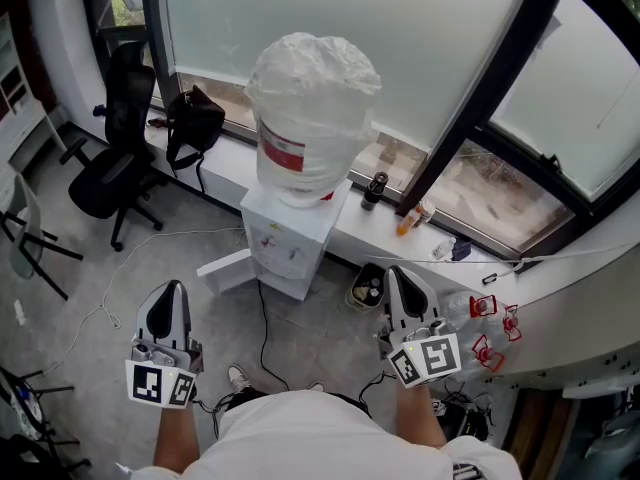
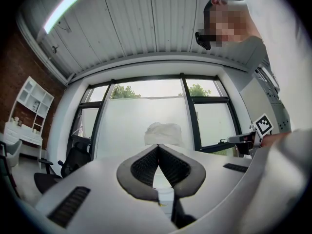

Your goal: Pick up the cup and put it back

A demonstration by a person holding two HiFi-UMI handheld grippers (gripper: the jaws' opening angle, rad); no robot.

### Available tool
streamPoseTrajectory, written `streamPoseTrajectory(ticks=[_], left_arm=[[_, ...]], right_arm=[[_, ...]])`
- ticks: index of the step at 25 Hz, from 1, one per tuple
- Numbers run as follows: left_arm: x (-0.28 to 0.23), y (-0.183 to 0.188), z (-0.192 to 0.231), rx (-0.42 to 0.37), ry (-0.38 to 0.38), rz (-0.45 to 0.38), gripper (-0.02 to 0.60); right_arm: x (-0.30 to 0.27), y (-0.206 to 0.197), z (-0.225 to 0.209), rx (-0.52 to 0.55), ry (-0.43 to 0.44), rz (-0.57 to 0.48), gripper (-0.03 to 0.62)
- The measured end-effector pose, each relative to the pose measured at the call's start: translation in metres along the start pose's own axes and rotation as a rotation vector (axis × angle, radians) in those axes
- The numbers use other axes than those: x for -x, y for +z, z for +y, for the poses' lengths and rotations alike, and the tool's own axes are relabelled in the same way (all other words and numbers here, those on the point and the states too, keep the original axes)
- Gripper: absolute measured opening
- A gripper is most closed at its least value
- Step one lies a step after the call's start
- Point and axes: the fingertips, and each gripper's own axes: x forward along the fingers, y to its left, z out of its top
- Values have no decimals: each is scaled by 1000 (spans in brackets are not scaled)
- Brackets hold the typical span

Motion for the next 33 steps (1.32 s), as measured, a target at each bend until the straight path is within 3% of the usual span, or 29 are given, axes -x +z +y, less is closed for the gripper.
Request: streamPoseTrajectory(ticks=[7, 15, 33], left_arm=[[7, -8, -25, 5, 5, 36, 23], [13, -2, -28, -5, 16, 43, 23], [25, -5, 9, 29, 44, 41, 23]], right_arm=[[23, -8, -26, 12, -33, -1, 20], [20, -4, -15, 30, -8, -37, 20], [-9, 0, 15, 43, 6, -35, 20]])
